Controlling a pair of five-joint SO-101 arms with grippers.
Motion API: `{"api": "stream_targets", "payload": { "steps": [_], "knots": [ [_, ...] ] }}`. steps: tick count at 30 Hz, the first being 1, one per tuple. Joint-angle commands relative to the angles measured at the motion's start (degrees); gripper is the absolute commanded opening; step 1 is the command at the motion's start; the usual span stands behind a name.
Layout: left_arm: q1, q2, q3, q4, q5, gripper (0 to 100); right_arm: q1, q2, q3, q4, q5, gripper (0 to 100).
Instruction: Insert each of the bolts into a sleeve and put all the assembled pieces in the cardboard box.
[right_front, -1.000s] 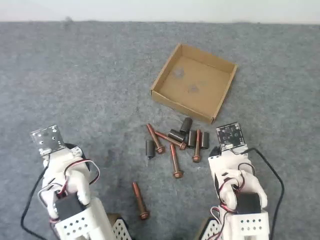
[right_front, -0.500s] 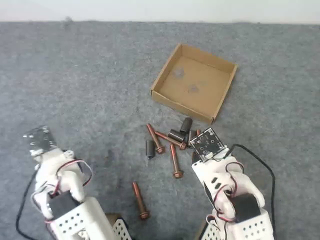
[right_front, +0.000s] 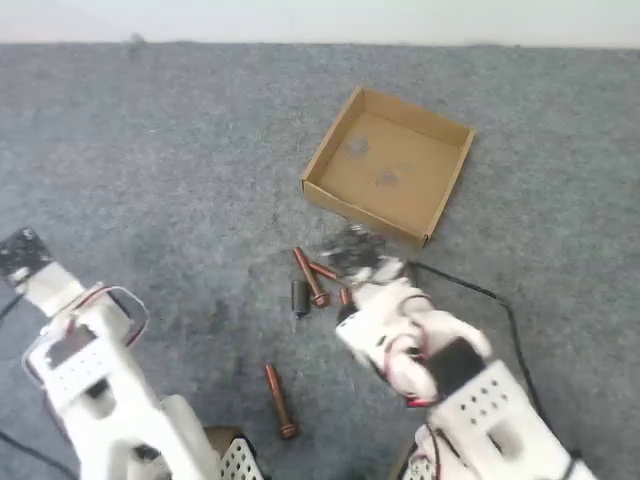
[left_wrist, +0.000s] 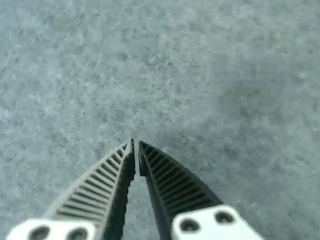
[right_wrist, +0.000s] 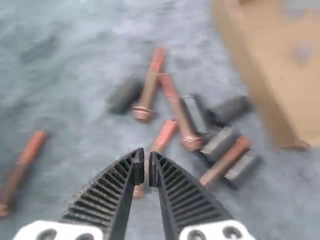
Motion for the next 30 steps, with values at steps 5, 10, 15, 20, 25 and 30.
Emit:
{"api": "stream_targets", "payload": {
  "steps": [5,10,15,20,25,30],
  "knots": [
    [-5.19,14.59,-10.59,-4.31,1.14,2,-18.07,15.34,-5.27,-5.93,-4.66,10.3],
    [-5.27,20.66,-13.93,-4.31,1.14,2,-23.6,25.45,-1.93,-14.37,-6.86,14.5],
    [-4.92,22.51,-14.99,-4.31,1.14,2,-26.77,33.54,-2.02,-22.64,-7.82,11.4],
    [-3.43,22.59,-14.99,-4.31,1.14,2,-30.46,34.95,-5.98,-16.92,-8.7,14.9],
    [-2.99,22.68,-14.99,-4.48,1.14,2,-33.89,35.47,-6.07,-15.96,-10.9,15.5],
    [-2.9,22.68,-14.99,-4.57,1.14,2,-37.58,36.88,-5.98,-16.75,-11.08,15.3]
  ]
}}
